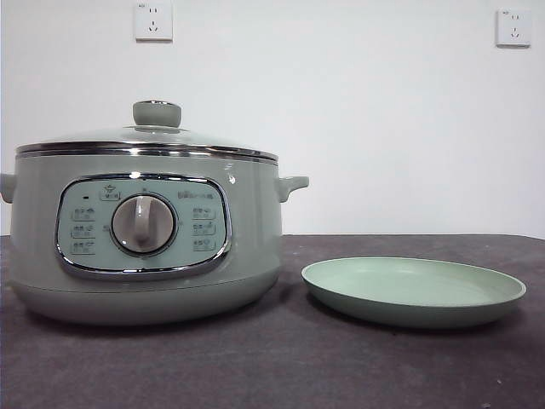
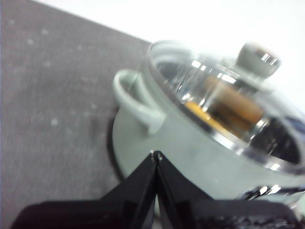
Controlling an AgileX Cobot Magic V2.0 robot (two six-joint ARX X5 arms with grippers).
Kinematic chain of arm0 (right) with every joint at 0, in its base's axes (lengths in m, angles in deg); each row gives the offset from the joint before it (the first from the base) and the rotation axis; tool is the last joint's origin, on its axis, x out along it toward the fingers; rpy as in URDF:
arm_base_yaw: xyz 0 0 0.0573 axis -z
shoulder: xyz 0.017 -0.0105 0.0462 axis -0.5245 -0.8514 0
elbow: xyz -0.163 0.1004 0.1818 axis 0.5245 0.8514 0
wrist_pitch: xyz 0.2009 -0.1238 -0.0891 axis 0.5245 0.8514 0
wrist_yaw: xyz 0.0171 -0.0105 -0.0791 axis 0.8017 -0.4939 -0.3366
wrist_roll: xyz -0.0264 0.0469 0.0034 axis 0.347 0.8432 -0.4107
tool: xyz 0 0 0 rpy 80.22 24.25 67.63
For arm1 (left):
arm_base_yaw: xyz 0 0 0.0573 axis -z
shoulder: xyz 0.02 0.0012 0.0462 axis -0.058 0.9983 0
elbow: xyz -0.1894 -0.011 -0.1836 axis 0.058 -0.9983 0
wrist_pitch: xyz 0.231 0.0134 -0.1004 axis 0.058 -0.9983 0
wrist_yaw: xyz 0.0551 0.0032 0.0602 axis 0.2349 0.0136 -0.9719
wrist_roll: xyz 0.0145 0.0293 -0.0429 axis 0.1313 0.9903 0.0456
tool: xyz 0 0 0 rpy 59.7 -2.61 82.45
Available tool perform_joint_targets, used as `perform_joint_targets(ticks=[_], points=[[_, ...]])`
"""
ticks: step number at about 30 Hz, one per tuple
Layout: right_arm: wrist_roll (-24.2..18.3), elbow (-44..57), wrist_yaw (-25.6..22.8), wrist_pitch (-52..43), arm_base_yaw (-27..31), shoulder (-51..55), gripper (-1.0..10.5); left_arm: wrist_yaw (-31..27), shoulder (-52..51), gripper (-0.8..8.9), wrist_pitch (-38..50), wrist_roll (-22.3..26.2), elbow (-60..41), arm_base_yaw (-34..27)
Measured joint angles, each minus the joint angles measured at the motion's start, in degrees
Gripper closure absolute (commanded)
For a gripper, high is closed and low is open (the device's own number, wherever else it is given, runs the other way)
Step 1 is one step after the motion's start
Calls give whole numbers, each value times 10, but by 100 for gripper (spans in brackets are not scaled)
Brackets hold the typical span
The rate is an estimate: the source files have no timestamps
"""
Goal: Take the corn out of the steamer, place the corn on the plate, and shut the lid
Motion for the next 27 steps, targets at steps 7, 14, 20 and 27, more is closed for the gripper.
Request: perform_joint_targets(ticks=[7,14,20,27], points=[[-43,-100,23,18,0,-99,958,3,16,821,-70,24,82,0],[-84,-195,84,26,0,-200,958,5,101,822,-93,62,187,0],[-147,-260,163,45,0,-279,946,48,210,821,-118,106,285,0],[-190,-313,227,70,0,-358,794,125,329,812,-144,146,369,0]])
